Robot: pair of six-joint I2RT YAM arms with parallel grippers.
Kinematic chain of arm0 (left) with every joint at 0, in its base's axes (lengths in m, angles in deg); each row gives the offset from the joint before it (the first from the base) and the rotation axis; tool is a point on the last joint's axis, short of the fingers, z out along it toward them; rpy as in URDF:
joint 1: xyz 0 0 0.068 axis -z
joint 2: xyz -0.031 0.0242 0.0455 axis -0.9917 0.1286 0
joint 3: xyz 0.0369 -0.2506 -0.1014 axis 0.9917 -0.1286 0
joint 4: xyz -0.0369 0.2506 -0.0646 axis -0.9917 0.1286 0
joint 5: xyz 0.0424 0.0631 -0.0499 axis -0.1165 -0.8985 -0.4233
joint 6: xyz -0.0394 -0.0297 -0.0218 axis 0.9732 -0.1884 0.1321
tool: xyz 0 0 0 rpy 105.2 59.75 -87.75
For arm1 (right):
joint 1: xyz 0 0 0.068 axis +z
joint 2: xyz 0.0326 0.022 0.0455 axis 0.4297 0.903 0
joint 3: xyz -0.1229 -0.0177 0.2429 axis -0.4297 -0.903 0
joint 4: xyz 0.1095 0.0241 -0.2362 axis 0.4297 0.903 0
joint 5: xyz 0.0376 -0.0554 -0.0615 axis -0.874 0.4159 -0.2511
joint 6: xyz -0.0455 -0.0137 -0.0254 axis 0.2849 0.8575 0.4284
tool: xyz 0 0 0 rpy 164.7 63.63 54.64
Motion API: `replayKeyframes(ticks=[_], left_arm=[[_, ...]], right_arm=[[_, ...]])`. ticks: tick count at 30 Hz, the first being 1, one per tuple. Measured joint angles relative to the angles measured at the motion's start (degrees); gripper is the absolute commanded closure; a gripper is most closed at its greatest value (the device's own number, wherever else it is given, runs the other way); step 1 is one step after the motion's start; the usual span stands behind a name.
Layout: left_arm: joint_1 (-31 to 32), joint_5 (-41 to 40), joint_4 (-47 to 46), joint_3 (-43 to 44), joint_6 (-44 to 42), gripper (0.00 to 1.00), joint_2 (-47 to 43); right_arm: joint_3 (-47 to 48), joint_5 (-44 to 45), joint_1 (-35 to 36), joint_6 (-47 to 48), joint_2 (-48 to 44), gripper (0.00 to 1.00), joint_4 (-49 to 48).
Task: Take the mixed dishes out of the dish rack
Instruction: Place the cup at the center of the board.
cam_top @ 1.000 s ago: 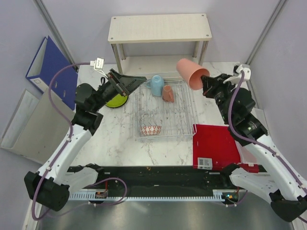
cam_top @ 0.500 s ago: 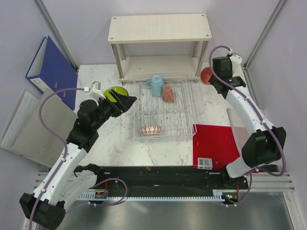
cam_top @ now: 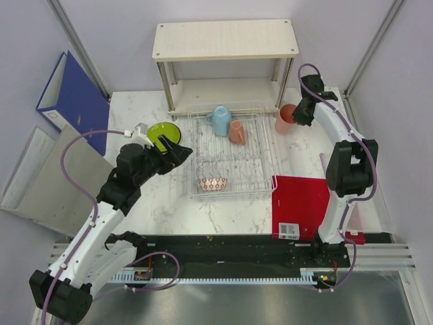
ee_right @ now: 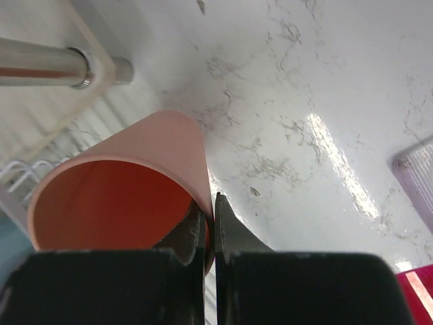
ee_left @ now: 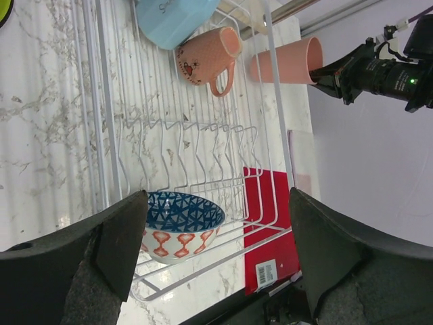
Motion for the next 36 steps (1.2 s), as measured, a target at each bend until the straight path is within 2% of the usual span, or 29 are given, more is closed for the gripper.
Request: replayKeyframes(ticks=[4, 16, 25, 31, 33, 35, 36], left_arm=[[0.00, 0.09, 1.14, -0.35, 0.00, 0.10, 0.22], [0.00, 0.94, 2.21, -0.50, -0.02, 0.11, 2.27], [0.26, 1.57, 2.73, -0.50, -0.02, 0.11, 4.35], [0.87, 2.16, 2.95, -0.50, -0.02, 0.12, 5.16], [0.90, 2.58, 3.04, -0.50, -0.04, 0.12, 5.18], [0.98, 2.78, 3.10, -0.50, -0.04, 0.12, 5.18], [0.98, 2.80, 3.10, -0.50, -0.04, 0.12, 5.18]], right_arm=[[-0.07, -0.20, -0.63, 0.48, 2.82, 1.00, 2.19], [1.09, 0.44, -1.38, 2.45, 3.34, 1.00, 3.82], [8.61, 2.40, -1.55, 6.23, 4.48, 1.00, 13.27], [8.52, 2.91, -1.60, 7.78, 4.63, 1.00, 14.97], [6.91, 3.10, -1.60, 8.07, 4.63, 0.98, 14.56], [4.81, 3.87, -1.60, 8.33, 4.50, 0.89, 13.81], [4.22, 3.23, -1.64, 8.31, 4.07, 0.79, 13.20]])
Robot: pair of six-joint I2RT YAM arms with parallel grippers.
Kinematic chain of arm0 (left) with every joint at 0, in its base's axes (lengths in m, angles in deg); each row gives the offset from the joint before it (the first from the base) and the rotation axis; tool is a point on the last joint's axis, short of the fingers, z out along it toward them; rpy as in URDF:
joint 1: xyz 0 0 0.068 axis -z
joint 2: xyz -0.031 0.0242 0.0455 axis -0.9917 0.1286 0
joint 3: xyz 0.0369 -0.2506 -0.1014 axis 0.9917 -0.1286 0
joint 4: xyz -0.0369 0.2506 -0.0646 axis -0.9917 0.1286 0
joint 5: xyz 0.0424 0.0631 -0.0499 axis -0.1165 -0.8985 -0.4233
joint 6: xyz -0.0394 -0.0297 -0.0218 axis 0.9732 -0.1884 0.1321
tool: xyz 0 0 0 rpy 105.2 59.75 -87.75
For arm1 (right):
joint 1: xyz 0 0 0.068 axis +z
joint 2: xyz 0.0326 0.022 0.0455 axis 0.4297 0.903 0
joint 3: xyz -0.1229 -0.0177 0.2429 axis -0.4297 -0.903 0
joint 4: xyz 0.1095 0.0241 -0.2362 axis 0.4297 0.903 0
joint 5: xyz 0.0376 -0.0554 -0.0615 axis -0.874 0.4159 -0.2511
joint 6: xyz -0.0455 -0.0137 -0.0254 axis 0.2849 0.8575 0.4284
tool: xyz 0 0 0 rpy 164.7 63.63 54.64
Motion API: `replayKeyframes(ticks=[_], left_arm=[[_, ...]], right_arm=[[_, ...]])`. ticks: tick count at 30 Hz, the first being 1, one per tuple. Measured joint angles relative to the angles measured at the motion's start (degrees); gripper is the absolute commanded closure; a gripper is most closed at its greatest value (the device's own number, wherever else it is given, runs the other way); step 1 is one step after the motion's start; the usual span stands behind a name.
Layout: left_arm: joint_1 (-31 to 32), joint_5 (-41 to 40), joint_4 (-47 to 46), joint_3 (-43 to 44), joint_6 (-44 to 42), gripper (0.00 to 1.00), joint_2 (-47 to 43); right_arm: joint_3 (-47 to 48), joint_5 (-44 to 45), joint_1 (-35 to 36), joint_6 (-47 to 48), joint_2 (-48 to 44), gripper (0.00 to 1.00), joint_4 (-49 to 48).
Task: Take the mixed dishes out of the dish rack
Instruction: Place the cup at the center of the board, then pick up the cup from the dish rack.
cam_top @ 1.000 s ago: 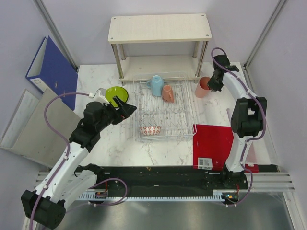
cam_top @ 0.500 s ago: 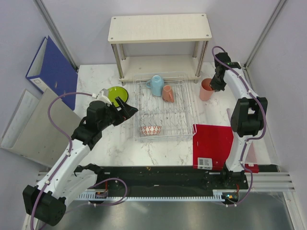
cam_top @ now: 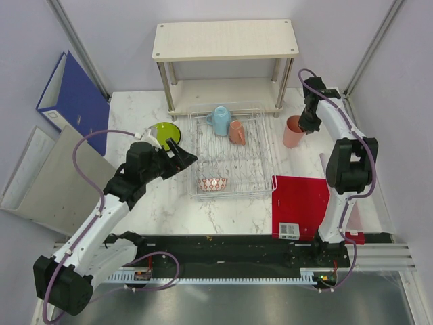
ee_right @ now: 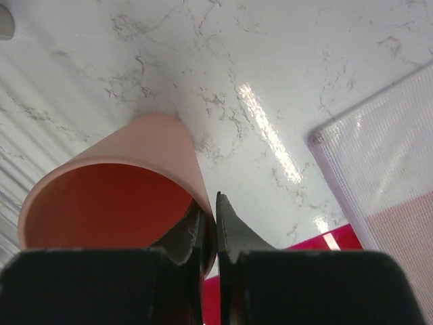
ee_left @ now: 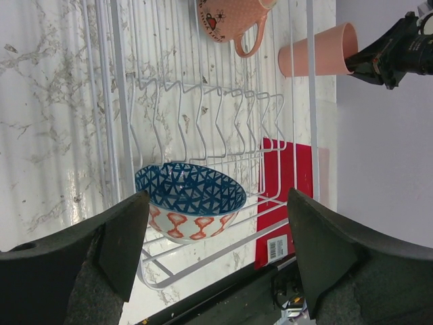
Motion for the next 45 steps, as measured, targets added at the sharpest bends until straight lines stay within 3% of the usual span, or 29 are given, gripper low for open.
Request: replayKeyframes(ticks=[3, 6, 12, 23, 28, 32, 39, 45], left_arm=[[0.04, 0.00, 0.00, 0.00, 0.00, 0.12, 0.00], [0.13, -0.02, 0.00, -0.04, -0.02, 0.12, 0.00], [0.22, -0.09, 0.22, -0.24, -0.02, 0.12, 0.00], [0.55, -0.09, 0.48, -0.24, -0.68, 0.11, 1.46], [0.59, -0.35, 0.79, 0.48, -1.84, 0.10, 3.37], [0.63, -1.46, 1.03, 4.15, -4.00, 0.11, 7.85], [1.92, -4.72, 2.23, 16.37, -8.33, 0.11, 19.02], [2.47, -9.22, 3.56, 29.70, -12.59, 0.11, 30.21]], right_arm=[[-2.45, -0.09, -0.22, 0.09, -1.18, 0.55, -2.01], [-4.98, -1.70, -0.22, 0.26, -1.16, 0.40, -2.89], [-5.68, -3.61, -0.15, 0.37, -1.33, 0.27, -3.50], [-2.16, -7.76, -0.17, -0.11, -7.58, 0.25, -3.32], [-1.05, -10.62, 0.39, -1.70, -15.28, 0.24, -4.11], [-4.92, -13.99, 3.02, -3.32, -25.00, 0.25, -10.38], [-26.56, -19.34, 18.29, 0.81, -46.40, 0.26, -33.62], [-45.29, -18.86, 23.91, 4.13, -53.66, 0.26, -45.72]])
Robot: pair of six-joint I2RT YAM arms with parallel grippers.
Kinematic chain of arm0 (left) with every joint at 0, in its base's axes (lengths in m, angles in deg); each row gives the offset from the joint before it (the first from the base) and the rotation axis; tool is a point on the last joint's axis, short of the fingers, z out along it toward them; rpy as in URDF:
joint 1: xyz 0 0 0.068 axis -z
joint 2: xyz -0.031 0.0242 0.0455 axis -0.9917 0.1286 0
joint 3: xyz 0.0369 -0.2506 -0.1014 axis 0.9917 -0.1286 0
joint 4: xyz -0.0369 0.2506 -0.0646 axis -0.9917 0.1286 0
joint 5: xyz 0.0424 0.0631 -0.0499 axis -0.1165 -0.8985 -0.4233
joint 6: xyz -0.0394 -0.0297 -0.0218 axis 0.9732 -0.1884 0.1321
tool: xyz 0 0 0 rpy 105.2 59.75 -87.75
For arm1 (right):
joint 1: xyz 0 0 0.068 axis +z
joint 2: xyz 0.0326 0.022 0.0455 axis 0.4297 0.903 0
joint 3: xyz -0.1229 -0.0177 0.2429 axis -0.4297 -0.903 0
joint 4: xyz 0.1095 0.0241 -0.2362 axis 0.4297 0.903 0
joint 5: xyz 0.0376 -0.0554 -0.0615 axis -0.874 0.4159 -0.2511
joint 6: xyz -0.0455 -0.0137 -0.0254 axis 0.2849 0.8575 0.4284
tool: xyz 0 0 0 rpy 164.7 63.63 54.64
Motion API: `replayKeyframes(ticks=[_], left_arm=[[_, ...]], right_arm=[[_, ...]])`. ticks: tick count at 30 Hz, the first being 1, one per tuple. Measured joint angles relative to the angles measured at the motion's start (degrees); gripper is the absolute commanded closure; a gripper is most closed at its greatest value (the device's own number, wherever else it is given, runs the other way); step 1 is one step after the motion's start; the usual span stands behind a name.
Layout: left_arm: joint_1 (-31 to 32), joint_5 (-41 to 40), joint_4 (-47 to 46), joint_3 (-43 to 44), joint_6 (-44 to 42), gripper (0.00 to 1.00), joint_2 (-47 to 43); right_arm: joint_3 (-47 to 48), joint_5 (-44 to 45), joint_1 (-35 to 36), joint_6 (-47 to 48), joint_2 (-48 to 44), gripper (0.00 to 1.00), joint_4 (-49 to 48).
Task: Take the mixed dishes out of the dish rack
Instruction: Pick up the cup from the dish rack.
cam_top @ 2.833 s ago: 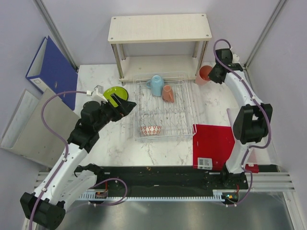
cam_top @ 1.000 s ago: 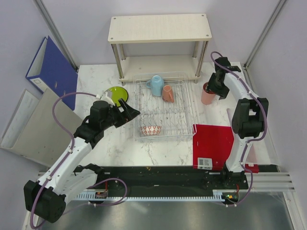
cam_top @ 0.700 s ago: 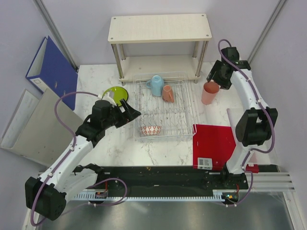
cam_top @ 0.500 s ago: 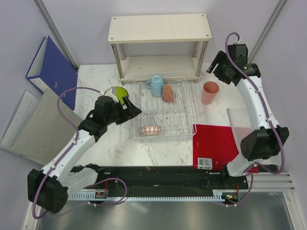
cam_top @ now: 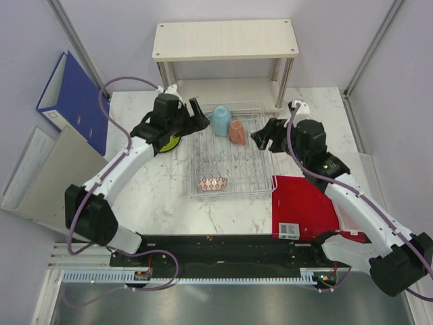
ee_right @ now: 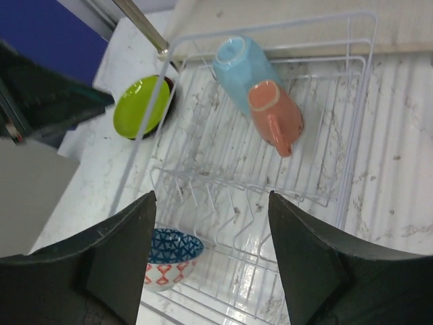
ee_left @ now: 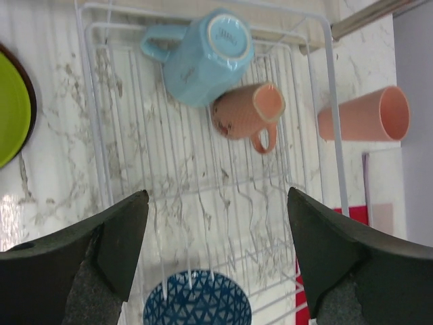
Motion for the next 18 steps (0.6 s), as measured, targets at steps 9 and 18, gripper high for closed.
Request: replayKeyframes(ticks=[9, 18], left_arm=[[1.99, -3.52, 3.85, 23.06, -0.83, 0.13, 22.97], [10.62, -10.73, 7.41, 29.86, 2.58, 0.14, 31.54]], right_arm=[[-15.65, 4.15, 4.09, 2.67, -2.58, 0.26, -5.40], [-18.80, 7.52, 4.68, 1.57, -6.78, 0.26, -9.68]])
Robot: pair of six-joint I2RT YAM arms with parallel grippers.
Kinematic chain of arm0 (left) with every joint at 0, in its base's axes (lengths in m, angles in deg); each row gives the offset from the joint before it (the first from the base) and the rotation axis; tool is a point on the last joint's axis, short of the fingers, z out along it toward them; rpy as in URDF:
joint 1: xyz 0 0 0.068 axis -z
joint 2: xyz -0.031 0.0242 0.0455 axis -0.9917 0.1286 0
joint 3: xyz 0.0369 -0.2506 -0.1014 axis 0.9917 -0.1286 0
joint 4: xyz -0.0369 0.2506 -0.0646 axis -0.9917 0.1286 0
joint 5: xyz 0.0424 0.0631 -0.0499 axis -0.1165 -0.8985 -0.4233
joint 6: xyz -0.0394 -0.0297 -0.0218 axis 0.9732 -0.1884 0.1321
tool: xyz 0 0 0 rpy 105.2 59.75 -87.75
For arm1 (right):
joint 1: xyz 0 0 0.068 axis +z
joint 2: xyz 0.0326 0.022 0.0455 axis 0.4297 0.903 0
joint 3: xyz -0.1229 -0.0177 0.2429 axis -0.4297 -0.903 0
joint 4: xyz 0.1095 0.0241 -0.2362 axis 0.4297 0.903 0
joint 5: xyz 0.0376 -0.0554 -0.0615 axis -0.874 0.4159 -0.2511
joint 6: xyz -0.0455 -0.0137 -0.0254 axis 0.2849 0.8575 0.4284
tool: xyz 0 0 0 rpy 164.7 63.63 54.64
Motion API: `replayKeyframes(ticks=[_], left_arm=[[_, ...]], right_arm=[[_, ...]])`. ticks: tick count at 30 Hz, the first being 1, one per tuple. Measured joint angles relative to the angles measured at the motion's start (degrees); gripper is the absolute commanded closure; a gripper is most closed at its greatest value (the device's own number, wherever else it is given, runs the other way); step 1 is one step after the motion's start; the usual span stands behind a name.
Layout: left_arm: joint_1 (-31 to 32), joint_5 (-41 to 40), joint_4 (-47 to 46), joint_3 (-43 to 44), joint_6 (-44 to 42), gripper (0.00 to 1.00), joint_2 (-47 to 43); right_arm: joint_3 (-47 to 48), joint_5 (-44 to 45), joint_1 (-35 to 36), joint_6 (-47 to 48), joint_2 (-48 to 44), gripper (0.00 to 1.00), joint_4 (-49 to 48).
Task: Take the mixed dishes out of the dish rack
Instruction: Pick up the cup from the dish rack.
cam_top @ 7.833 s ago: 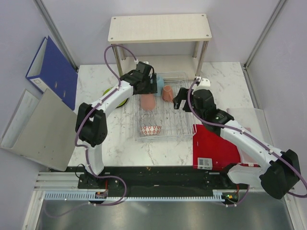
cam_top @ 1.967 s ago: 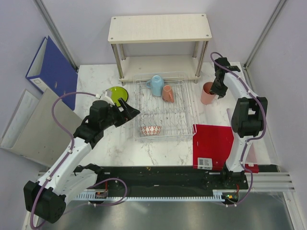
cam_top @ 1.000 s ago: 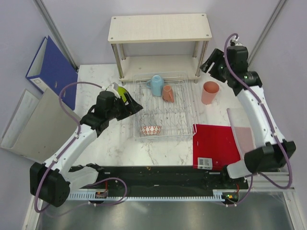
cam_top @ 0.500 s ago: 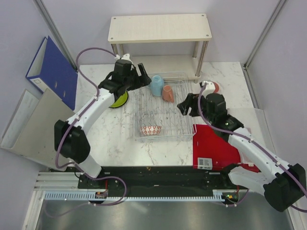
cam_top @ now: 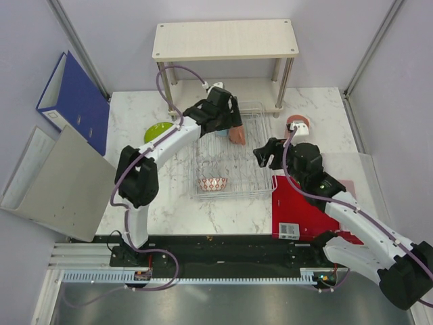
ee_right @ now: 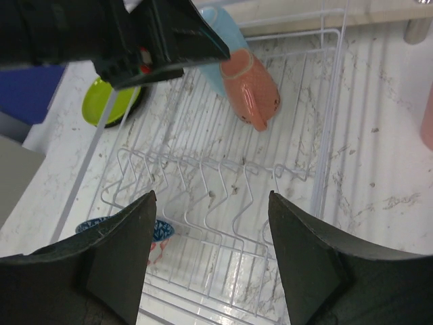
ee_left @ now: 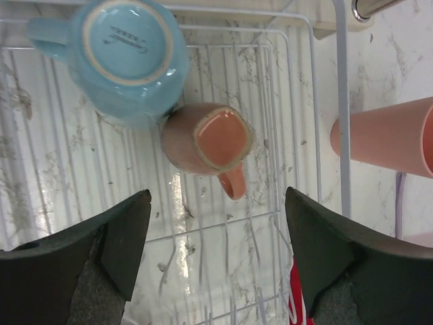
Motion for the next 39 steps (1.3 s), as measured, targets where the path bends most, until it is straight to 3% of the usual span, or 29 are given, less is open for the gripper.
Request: replayKeyframes(ticks=[12, 39], left_arm=[[5.27, -7.19, 3.48, 8.87, 5.20, 0.22, 9.53], [6.19, -10.16, 7.74, 8.20, 10.71, 0.48, 15.10]], right_arm=[[0.02, 1.97, 0.13, -0.70, -5.75, 0.26, -0.68], [-1.40, 2.38, 0.13, -1.38, -6.32, 0.25, -0.72]])
